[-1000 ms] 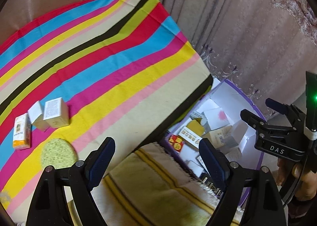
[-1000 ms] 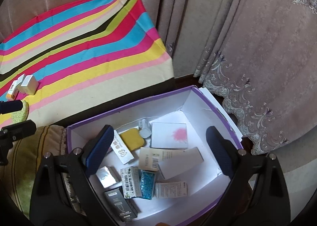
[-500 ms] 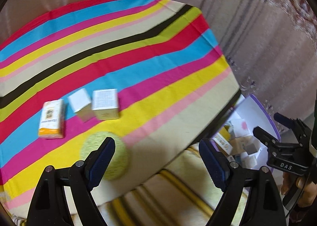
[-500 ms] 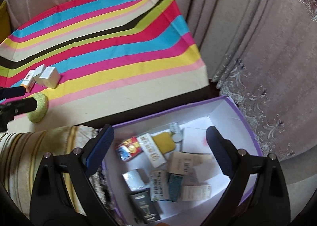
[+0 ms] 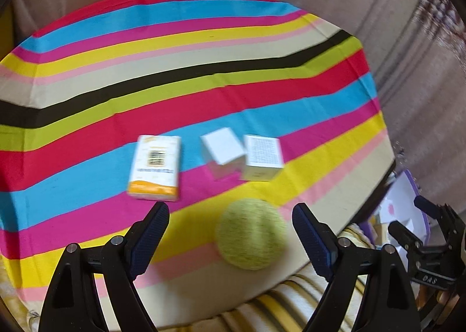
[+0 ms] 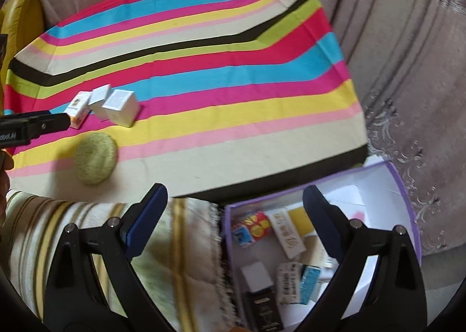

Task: Organize objects
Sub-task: 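Move both grippers back over the remaining items on the cloth, then grasp the tissue pack with the left gripper while the right gripper grasps the small printed white box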

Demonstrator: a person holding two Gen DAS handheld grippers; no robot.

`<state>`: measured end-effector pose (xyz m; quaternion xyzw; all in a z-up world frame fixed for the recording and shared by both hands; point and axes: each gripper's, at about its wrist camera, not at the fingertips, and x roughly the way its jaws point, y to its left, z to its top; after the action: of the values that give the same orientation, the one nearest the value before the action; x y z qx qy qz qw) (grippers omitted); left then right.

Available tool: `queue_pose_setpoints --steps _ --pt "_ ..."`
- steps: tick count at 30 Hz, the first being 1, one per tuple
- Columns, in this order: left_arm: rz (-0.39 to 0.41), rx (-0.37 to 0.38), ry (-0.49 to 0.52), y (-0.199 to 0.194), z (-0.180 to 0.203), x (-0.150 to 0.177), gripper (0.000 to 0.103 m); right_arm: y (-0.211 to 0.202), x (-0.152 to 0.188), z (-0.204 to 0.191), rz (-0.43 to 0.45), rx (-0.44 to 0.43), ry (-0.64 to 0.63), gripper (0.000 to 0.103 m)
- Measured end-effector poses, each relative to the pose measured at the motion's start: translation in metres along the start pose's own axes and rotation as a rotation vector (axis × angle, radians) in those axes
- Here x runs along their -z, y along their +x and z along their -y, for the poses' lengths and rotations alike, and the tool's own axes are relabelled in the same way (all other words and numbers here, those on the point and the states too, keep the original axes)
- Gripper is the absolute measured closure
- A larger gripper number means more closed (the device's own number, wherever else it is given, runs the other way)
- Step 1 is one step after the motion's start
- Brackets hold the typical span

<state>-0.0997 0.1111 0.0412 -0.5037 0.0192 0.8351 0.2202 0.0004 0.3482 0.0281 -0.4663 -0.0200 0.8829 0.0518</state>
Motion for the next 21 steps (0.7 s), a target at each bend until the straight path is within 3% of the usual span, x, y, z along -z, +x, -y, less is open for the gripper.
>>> queue_pose_setpoints --steps 9,21 --pt "-0.055 -0.081 -0.065 0.029 -0.045 -0.007 0.015 0.02 -0.022 -0.043 0.002 -0.066 -0.047 0.008" --pt "-0.078 -0.175 -0.064 0.062 -0.06 -0.019 0.016 0.047 -0.058 -0.102 0.014 -0.127 -0.076 0.008"
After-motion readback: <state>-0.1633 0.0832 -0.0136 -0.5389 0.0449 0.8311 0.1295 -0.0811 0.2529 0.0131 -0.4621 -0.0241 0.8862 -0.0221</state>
